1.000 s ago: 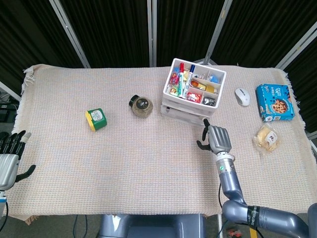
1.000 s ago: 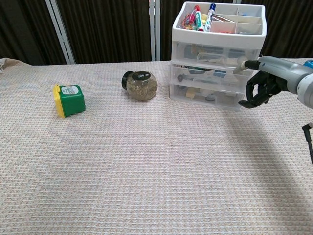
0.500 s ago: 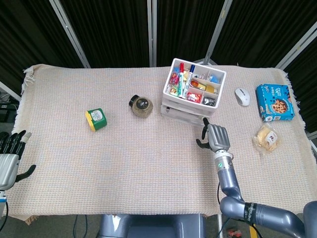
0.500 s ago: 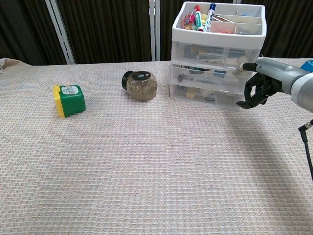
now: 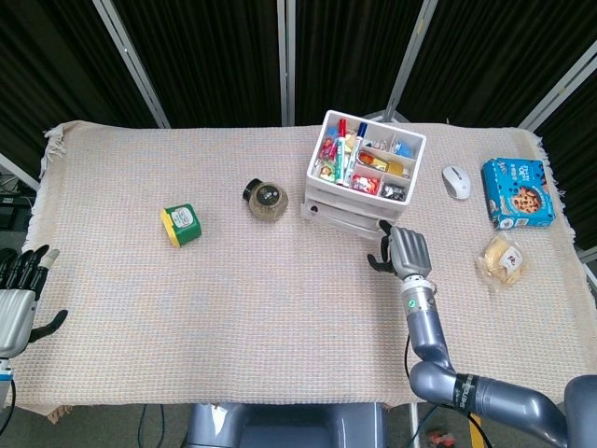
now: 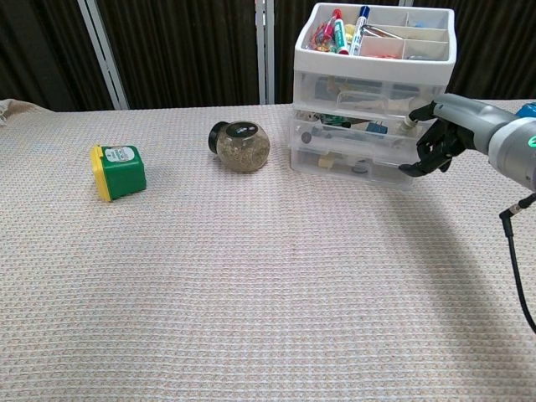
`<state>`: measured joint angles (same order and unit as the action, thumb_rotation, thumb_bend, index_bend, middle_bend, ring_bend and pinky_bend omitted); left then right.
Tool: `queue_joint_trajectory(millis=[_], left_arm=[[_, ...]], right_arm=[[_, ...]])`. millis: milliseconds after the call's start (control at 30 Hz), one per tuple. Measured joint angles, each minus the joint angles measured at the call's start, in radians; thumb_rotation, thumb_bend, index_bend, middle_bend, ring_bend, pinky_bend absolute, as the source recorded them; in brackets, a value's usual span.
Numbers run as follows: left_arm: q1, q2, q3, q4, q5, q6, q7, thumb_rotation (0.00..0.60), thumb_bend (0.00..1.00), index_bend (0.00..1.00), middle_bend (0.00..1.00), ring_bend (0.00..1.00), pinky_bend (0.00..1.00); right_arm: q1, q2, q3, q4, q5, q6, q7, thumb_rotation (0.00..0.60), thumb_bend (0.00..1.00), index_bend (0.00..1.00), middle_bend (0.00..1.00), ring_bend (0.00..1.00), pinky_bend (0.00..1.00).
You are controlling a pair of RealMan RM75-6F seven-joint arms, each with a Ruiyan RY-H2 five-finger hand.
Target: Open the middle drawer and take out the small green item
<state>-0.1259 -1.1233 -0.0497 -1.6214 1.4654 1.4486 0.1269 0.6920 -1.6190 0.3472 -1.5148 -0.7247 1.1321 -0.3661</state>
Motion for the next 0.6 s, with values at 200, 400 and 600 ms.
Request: queue_joint_trajectory(millis=[200, 400, 600], left_arm=[[-0.001, 0.0, 0.0, 0.001, 0.0, 0.0, -0.002, 0.6, 0.28, 0.0, 0.0, 0.0, 0.0], [-0.001, 0.0, 0.0, 0.0, 0.0, -0.001, -0.002, 0.6, 0.28, 0.0, 0.0, 0.0, 0.0], [-0.001, -0.001, -0.001, 0.0, 0.0, 0.0, 0.003, 0.6, 0.28, 0.0, 0.0, 0.0, 0.0]], right_arm=[[0.007, -0.011, 0.013, 0.023, 0.012, -0.007, 0.009, 0.6, 0.25, 0.44, 0.7, 0.72, 0.53], [-0.004, -0.004, -0.003, -0.001, -0.007, 0.001, 0.01, 0.6, 0.25, 0.45, 0.7, 0.72, 0.53], [-0.023, 0.015, -0.02, -0.054, -0.043, 0.027, 0.01, 0.6, 0.25, 0.46, 0.7, 0.72, 0.53]])
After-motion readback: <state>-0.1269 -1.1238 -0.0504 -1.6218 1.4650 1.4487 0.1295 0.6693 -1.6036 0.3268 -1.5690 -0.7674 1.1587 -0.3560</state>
